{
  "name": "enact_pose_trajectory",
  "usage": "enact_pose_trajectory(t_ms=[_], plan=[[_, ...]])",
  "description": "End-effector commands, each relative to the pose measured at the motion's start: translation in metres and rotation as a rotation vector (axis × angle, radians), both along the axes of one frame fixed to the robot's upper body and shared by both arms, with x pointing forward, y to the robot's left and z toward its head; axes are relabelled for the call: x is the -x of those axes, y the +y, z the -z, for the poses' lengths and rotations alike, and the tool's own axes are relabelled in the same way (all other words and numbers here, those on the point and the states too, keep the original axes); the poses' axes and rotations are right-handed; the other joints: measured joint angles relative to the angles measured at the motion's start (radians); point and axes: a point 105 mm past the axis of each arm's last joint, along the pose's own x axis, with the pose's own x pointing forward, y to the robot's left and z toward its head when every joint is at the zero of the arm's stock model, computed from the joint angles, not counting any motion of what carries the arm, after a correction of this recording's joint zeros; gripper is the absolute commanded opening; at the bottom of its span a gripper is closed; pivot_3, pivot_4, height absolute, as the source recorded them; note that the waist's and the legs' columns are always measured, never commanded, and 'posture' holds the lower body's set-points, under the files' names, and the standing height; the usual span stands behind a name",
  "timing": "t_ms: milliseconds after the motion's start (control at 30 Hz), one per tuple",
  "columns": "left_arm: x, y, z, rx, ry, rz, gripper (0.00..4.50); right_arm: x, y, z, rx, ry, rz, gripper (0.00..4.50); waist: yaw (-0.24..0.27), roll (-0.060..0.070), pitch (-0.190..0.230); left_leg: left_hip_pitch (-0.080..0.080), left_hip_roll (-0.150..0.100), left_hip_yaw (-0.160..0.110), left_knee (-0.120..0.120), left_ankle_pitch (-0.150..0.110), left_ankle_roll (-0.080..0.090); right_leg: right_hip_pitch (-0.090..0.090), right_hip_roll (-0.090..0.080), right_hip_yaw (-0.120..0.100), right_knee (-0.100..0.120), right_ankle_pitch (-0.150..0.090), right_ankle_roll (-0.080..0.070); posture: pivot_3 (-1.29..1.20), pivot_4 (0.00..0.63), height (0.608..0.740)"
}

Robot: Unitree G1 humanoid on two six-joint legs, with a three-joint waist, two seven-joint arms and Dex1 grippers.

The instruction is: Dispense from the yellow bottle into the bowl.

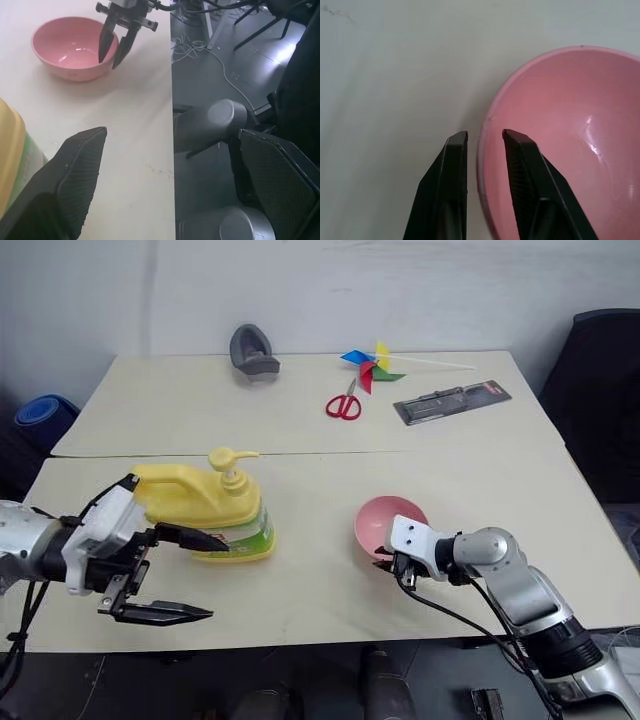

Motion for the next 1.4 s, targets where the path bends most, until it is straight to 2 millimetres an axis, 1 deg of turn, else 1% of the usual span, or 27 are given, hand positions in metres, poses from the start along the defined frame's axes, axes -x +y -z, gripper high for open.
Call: enact_pose_trajectory(t_ms=[33, 233, 333, 400, 467, 600, 700, 800, 867, 1000, 1100, 1167, 1267, 1367, 1400], plan=[[-0.003, 0.0, -0.004, 0.003, -0.033, -0.004, 4.5, 0.006, -0.002, -0.01, -0.006, -0.02, -0.014, 1.13, 0.001, 0.0, 0.0, 0.0, 0.0, 0.0, 0.0, 0.0, 0.0, 0.0, 0.0, 0.0, 0.0, 0.0, 0.0, 0.0, 0.15, 0.74], [-0.004, -0.002, -0.005, 0.012, -0.036, -0.003, 4.5, 0.006, -0.007, -0.007, -0.011, -0.013, 0.01, 1.13, 0.001, 0.0, 0.0, 0.0, 0.0, 0.0, 0.001, 0.0, 0.0, 0.001, 0.0, 0.0, 0.002, 0.0, 0.001, 0.0, 0.15, 0.74], [-0.005, -0.004, -0.007, 0.021, -0.037, 0.003, 4.5, 0.002, -0.007, -0.007, -0.016, -0.022, 0.02, 0.63, 0.0, 0.0, 0.0, 0.0, 0.0, 0.0, 0.001, 0.0, 0.0, 0.001, 0.0, 0.0, 0.002, 0.0, 0.001, 0.0, 0.15, 0.74], [-0.006, -0.005, -0.009, 0.031, -0.041, 0.006, 4.5, 0.001, -0.007, -0.006, -0.016, -0.025, 0.019, 0.02, -0.001, -0.001, 0.0, 0.0, 0.0, 0.0, 0.001, 0.0, 0.0, 0.001, 0.0, 0.0, 0.002, 0.0, 0.001, 0.0, 0.15, 0.74], [-0.007, -0.006, -0.011, 0.036, -0.043, 0.006, 4.5, 0.001, -0.007, -0.006, -0.016, -0.026, 0.016, 0.02, 0.0, -0.004, -0.002, 0.0, 0.0, 0.0, 0.001, 0.0, 0.0, 0.003, 0.0, 0.001, 0.003, 0.0, 0.001, 0.0, 0.15, 0.74], [-0.008, -0.009, -0.017, 0.057, -0.057, 0.003, 4.5, 0.004, -0.004, -0.006, -0.025, -0.017, -0.015, 0.02, 0.0, -0.004, -0.002, 0.0, 0.0, 0.0, 0.001, 0.0, 0.0, 0.003, 0.0, 0.0, 0.003, 0.0, 0.001, 0.0, 0.15, 0.74], [-0.01, -0.009, -0.026, 0.079, -0.072, -0.009, 4.5, 0.004, -0.001, -0.012, -0.036, -0.028, -0.033, 0.02, 0.0, -0.004, -0.002, 0.0, 0.0, 0.0, 0.001, 0.0, 0.0, 0.003, 0.0, 0.0, 0.003, 0.0, 0.001, 0.0, 0.15, 0.74], [-0.012, -0.007, -0.039, 0.109, -0.095, -0.029, 4.5, 0.003, 0.005, -0.026, -0.011, -0.059, -0.096, 0.02, -0.002, -0.004, -0.002, 0.0, 0.0, 0.0, 0.001, 0.0, 0.0, 0.002, 0.0, 0.0, 0.003, 0.0, 0.001, 0.0, 0.15, 0.74], [-0.012, -0.005, -0.05, 0.133, -0.11, -0.041, 4.5, 0.0, 0.009, -0.039, 0.012, -0.089, -0.141, 0.02, -0.001, -0.004, -0.002, 0.0, 0.0, 0.0, 0.002, 0.001, -0.001, 0.002, 0.0, 0.0, 0.003, 0.0, 0.001, 0.0, 0.15, 0.74], [-0.013, 0.001, -0.086, 0.219, -0.156, -0.074, 4.5, -0.009, 0.018, -0.072, 0.033, -0.144, -0.228, 0.02, -0.001, -0.005, -0.001, 0.001, 0.0, -0.001, 0.003, 0.001, -0.001, 0.001, 0.0, 0.0, 0.005, 0.0, 0.001, 0.0, 0.15, 0.74], [-0.014, 0.01, -0.114, 0.275, -0.191, -0.106, 4.5, -0.015, 0.026, -0.099, 0.055, -0.185, -0.306, 0.02, -0.001, -0.005, -0.001, 0.002, 0.0, -0.002, 0.002, 0.001, -0.001, 0.001, 0.0, 0.0, 0.004, 0.0, 0.001, 0.0, 0.15, 0.74], [-0.018, 0.018, -0.125, 0.289, -0.213, -0.139, 4.5, -0.018, 0.032, -0.114, 0.08, -0.206, -0.359, 0.02, -0.001, -0.005, -0.001, 0.001, 0.0, -0.001, 0.002, 0.001, -0.001, 0.0, 0.0, -0.001, 0.004, 0.0, 0.001, 0.0, 0.15, 0.74], [-0.028, 0.032, -0.13, 0.256, -0.249, -0.197, 4.5, -0.024, 0.041, -0.132, 0.132, -0.24, -0.435, 0.02, -0.004, -0.005, -0.001, 0.0, 0.0, -0.001, 0.002, 0.001, -0.001, -0.001, 0.0, -0.001, 0.003, 0.0, 0.001, 0.0, 0.15, 0.74], [-0.042, 0.043, -0.131, 0.235, -0.272, -0.24, 3.92, -0.032, 0.056, -0.15, 0.15, -0.263, -0.498, 0.0, -0.007, -0.005, -0.001, 0.001, 0.0, 0.0, 0.002, 0.001, -0.002, -0.001, 0.0, -0.004, 0.003, 0.0, 0.001, 0.0, 0.15, 0.74], [-0.045, 0.044, -0.129, 0.23, -0.271, -0.24, 3.58, -0.034, 0.062, -0.155, 0.15, -0.268, -0.512, 0.0, -0.007, -0.005, -0.001, 0.0, 0.0, 0.0, 0.002, 0.001, -0.002, -0.001, 0.0, -0.004, 0.003, 0.0, 0.0, 0.0, 0.15, 0.74]])
